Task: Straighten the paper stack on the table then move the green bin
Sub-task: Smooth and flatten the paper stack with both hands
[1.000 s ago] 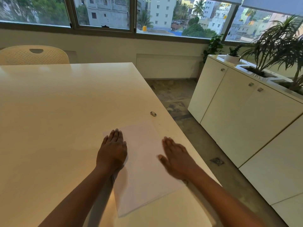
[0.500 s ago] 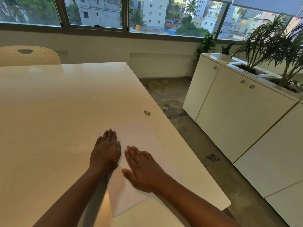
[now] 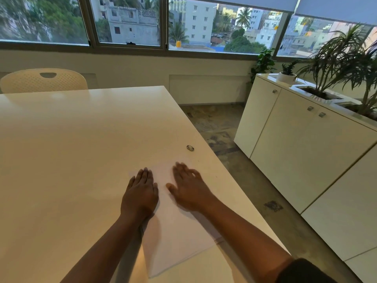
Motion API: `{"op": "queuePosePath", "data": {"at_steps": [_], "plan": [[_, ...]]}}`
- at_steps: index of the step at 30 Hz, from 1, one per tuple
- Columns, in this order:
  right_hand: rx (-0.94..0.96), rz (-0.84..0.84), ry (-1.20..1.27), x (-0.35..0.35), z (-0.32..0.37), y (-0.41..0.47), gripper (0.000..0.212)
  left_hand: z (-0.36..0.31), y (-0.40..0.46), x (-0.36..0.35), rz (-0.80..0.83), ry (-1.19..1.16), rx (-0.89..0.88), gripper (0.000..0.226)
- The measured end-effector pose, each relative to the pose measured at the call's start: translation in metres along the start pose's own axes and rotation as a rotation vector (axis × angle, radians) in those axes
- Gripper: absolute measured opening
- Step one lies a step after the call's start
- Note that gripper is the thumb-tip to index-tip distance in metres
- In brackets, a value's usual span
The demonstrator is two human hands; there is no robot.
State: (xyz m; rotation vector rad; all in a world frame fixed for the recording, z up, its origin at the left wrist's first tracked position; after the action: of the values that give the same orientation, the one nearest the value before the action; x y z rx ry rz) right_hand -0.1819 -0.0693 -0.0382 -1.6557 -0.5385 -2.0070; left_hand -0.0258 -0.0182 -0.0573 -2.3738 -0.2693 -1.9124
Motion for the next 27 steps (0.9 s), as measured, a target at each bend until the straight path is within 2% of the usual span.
{"op": "queuePosePath", "data": {"at_steps": [2, 6, 12, 14, 16, 18, 20, 23, 25, 27], "plan": [[0.065, 0.052, 0.009, -0.004, 0.018, 0.015, 0.07, 0.0, -0.001, 0.001, 0.005, 0.013, -0.007, 0.058], [0.05, 0.086, -0.014, -0.012, 0.005, 0.02, 0.071, -0.001, -0.001, 0.001, 0.003, 0.017, -0.003, 0.058], [-0.235, 0.075, -0.047, -0.003, -0.053, 0.003, 0.075, 0.002, 0.0, 0.001, 0.024, -0.014, -0.001, 0.057], [-0.297, 0.02, -0.073, 0.006, -0.062, -0.001, 0.07, 0.0, 0.0, 0.008, -0.022, -0.18, -0.005, 0.055], [-0.307, -0.114, -0.092, 0.019, -0.063, -0.006, 0.055, 0.003, -0.003, 0.021, -0.121, -0.405, 0.069, 0.051], [-0.286, -0.251, -0.019, 0.029, -0.059, -0.011, 0.036, 0.011, -0.008, 0.037, -0.259, -0.549, 0.233, 0.047], [-0.28, -0.269, 0.101, 0.034, -0.053, -0.014, 0.03, 0.017, -0.014, 0.051, -0.317, -0.589, 0.435, 0.042], [-0.293, -0.197, 0.149, 0.034, -0.044, -0.014, 0.03, 0.012, -0.016, 0.058, -0.16, -0.433, 0.486, 0.032], [-0.297, -0.17, 0.15, 0.033, -0.037, -0.014, 0.026, 0.006, -0.016, 0.056, -0.038, -0.428, 0.572, 0.034], [-0.3, -0.136, 0.116, 0.032, -0.031, -0.013, 0.024, -0.002, -0.016, 0.054, 0.006, -0.429, 0.626, 0.035]]}}
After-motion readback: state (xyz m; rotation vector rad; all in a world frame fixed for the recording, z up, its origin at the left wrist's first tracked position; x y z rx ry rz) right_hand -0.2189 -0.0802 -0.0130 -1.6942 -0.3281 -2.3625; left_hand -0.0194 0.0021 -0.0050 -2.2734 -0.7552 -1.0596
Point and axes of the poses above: each hand's wrist, its own y-axis towards the middle knuckle, its own x-axis out of the back of the hand, z = x × y, the point moved 3 cm from there along y, towards the middle knuckle, and after that the axes turned 2 degrees about y, right-handed, at the moved point
